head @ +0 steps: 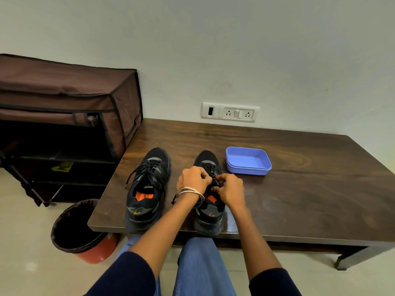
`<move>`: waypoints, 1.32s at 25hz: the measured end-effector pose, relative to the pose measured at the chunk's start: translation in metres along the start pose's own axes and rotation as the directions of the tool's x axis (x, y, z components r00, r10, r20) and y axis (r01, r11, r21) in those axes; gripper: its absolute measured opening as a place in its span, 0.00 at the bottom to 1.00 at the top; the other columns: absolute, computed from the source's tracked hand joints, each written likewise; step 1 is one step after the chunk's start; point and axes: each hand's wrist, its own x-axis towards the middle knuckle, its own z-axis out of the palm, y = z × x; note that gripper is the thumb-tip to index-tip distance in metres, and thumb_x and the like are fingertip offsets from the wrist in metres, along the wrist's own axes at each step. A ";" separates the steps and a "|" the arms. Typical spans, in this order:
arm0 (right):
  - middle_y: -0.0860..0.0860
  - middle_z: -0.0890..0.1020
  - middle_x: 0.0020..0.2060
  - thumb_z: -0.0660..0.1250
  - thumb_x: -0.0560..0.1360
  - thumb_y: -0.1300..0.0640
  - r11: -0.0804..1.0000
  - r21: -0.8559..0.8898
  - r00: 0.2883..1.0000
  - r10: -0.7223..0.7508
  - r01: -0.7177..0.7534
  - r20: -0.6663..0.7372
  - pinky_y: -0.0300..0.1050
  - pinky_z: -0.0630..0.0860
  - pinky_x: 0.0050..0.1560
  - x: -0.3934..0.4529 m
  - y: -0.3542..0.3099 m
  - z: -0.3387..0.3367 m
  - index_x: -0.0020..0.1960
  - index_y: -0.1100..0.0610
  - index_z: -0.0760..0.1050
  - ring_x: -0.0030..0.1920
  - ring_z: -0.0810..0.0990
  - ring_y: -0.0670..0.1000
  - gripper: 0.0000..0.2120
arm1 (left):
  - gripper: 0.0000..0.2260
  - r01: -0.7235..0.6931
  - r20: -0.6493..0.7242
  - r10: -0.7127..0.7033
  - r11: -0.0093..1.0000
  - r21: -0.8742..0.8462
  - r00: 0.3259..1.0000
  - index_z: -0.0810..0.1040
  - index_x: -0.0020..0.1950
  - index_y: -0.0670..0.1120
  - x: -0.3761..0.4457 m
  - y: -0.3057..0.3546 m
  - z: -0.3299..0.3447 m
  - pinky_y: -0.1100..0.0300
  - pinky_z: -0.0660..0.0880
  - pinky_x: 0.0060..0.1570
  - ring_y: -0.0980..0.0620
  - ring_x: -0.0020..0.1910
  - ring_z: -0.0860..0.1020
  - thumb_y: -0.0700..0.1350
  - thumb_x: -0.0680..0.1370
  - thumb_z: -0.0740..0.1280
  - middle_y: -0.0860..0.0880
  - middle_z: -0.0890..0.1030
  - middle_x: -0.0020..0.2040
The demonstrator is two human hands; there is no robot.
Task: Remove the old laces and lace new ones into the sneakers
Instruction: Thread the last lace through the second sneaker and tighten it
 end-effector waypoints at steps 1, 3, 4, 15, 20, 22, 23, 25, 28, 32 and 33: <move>0.53 0.84 0.47 0.74 0.69 0.57 1.000 -0.011 1.000 -0.015 0.015 -0.025 0.50 0.78 0.52 0.000 0.001 0.000 0.57 0.54 0.81 0.51 0.81 0.55 0.16 | 0.04 -0.002 -0.025 0.003 0.999 0.033 1.000 0.83 0.40 0.51 -0.001 0.002 0.004 0.56 0.76 0.39 0.44 0.44 0.81 0.49 0.72 0.68 0.47 0.83 0.42; 0.54 0.85 0.44 0.71 0.70 0.57 1.000 0.022 0.999 -0.004 0.005 -0.038 0.48 0.78 0.51 -0.002 0.002 -0.003 0.58 0.50 0.81 0.50 0.82 0.54 0.16 | 0.06 -0.044 -0.046 0.050 0.992 0.121 0.998 0.83 0.45 0.51 -0.003 0.006 0.008 0.55 0.75 0.40 0.43 0.46 0.80 0.48 0.73 0.66 0.46 0.82 0.46; 0.53 0.85 0.44 0.70 0.71 0.56 0.999 0.035 0.999 0.007 -0.006 -0.038 0.46 0.78 0.51 -0.002 0.003 -0.004 0.59 0.49 0.81 0.49 0.82 0.54 0.17 | 0.07 -0.075 -0.043 0.084 0.983 0.166 0.996 0.83 0.48 0.52 -0.004 0.007 0.011 0.55 0.74 0.41 0.43 0.48 0.80 0.49 0.74 0.66 0.46 0.82 0.48; 0.46 0.84 0.51 0.70 0.72 0.52 0.999 0.023 0.989 0.037 -0.034 -0.143 0.42 0.72 0.54 -0.005 0.009 -0.006 0.59 0.44 0.80 0.56 0.80 0.49 0.15 | 0.11 -0.230 0.059 0.234 0.826 0.515 0.971 0.78 0.57 0.44 0.000 0.011 0.015 0.52 0.74 0.46 0.40 0.55 0.78 0.47 0.78 0.64 0.44 0.78 0.57; 0.46 0.84 0.53 0.70 0.74 0.51 1.000 0.005 0.987 0.013 -0.012 -0.157 0.43 0.72 0.55 -0.005 0.009 -0.006 0.59 0.45 0.80 0.57 0.79 0.50 0.14 | 0.12 -0.276 0.111 0.256 0.815 0.509 0.960 0.77 0.58 0.44 0.005 0.011 0.014 0.53 0.72 0.43 0.39 0.54 0.79 0.47 0.77 0.64 0.44 0.79 0.56; 0.46 0.84 0.54 0.70 0.74 0.51 1.000 -0.019 0.992 -0.003 0.001 -0.124 0.42 0.71 0.54 -0.005 0.009 -0.006 0.61 0.44 0.79 0.58 0.79 0.50 0.15 | 0.11 -0.256 0.099 0.236 0.874 0.414 0.967 0.79 0.56 0.47 0.009 0.005 0.015 0.54 0.69 0.41 0.40 0.53 0.78 0.48 0.76 0.64 0.45 0.79 0.56; 0.47 0.84 0.54 0.70 0.74 0.50 1.000 -0.030 0.993 -0.008 0.005 -0.114 0.42 0.72 0.54 -0.005 0.010 -0.007 0.62 0.44 0.79 0.59 0.78 0.51 0.16 | 0.10 -0.252 0.093 0.234 0.903 0.348 0.968 0.80 0.54 0.49 0.010 0.001 0.018 0.55 0.69 0.41 0.41 0.52 0.78 0.49 0.76 0.64 0.47 0.78 0.54; 0.47 0.84 0.54 0.70 0.74 0.50 0.999 -0.033 0.994 -0.011 0.007 -0.111 0.42 0.72 0.54 -0.005 0.011 -0.007 0.62 0.44 0.79 0.59 0.78 0.51 0.17 | 0.09 -0.238 0.078 0.226 0.946 0.219 0.971 0.82 0.51 0.51 0.009 -0.006 0.021 0.54 0.71 0.41 0.43 0.50 0.78 0.49 0.76 0.64 0.48 0.77 0.51; 0.47 0.84 0.55 0.70 0.74 0.50 0.999 -0.043 0.993 -0.014 0.009 -0.113 0.43 0.72 0.55 -0.003 0.013 -0.007 0.63 0.44 0.78 0.59 0.78 0.52 0.17 | 0.08 -0.210 0.056 0.206 0.974 0.082 0.977 0.82 0.49 0.50 0.009 -0.010 0.023 0.52 0.73 0.43 0.44 0.49 0.77 0.48 0.76 0.64 0.47 0.77 0.49; 0.49 0.84 0.54 0.71 0.74 0.51 0.997 -0.067 0.996 -0.039 0.033 -0.077 0.44 0.74 0.55 0.000 0.014 -0.006 0.63 0.45 0.78 0.58 0.79 0.53 0.18 | 0.09 -0.232 0.066 0.225 0.963 0.134 0.972 0.82 0.48 0.47 0.011 -0.006 0.023 0.52 0.74 0.43 0.44 0.49 0.77 0.48 0.77 0.63 0.46 0.77 0.49; 0.50 0.84 0.54 0.71 0.74 0.51 0.996 -0.071 0.997 -0.049 0.045 -0.060 0.45 0.74 0.55 0.002 0.014 -0.007 0.63 0.45 0.78 0.58 0.79 0.53 0.17 | 0.10 -0.238 0.072 0.229 0.958 0.162 0.971 0.82 0.48 0.47 0.011 -0.005 0.023 0.52 0.74 0.43 0.44 0.49 0.77 0.48 0.77 0.63 0.46 0.78 0.50</move>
